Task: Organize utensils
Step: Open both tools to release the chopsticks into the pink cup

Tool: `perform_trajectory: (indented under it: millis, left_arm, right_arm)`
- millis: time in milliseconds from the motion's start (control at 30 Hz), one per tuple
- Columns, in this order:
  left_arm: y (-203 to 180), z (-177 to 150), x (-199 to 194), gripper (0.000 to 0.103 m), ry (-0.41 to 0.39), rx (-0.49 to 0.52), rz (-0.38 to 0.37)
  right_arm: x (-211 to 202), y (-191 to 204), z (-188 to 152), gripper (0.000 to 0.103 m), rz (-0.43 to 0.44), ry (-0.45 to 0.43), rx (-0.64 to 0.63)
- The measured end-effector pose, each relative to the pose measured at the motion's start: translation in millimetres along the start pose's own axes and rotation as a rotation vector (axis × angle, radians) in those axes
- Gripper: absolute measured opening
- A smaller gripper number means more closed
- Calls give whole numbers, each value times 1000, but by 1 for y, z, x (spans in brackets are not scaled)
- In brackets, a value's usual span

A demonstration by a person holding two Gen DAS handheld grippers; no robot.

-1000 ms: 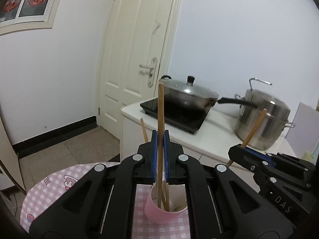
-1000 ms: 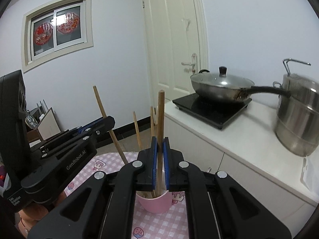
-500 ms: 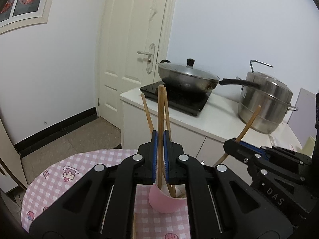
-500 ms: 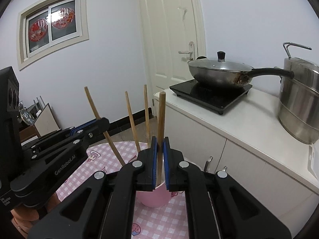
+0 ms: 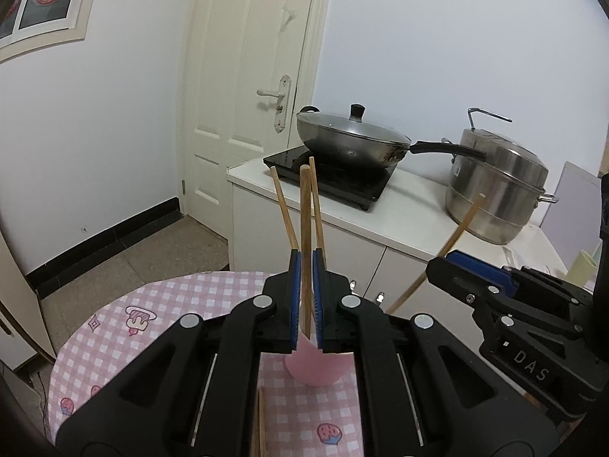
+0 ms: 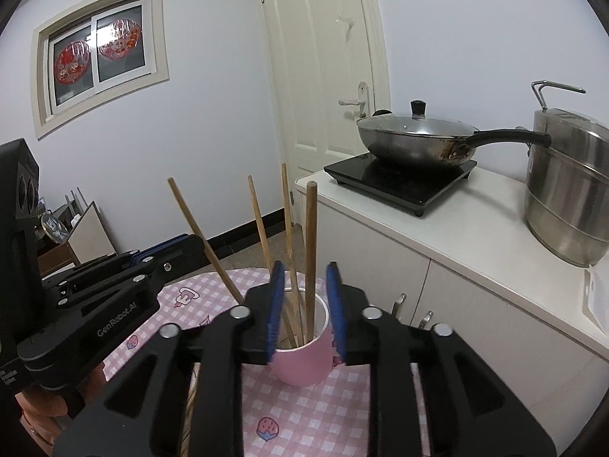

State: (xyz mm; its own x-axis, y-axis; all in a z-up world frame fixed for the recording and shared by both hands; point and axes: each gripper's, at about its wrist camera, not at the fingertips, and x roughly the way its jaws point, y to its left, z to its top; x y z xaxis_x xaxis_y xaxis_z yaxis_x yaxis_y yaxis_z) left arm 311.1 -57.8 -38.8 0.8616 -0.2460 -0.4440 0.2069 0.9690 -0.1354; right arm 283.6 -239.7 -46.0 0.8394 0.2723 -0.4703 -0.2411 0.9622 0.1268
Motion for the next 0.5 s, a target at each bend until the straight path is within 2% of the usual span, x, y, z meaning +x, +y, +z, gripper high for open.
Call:
perform_trajectory:
  millis: [167, 500]
  left_arm:
    - [0, 0, -16, 7, -5, 1, -1]
    - [-2, -7, -56, 7, -16, 25, 2]
  right_arm:
    - [-16, 5, -2, 33, -1, -18, -2]
    - [-49, 19, -11, 43, -2, -45, -6]
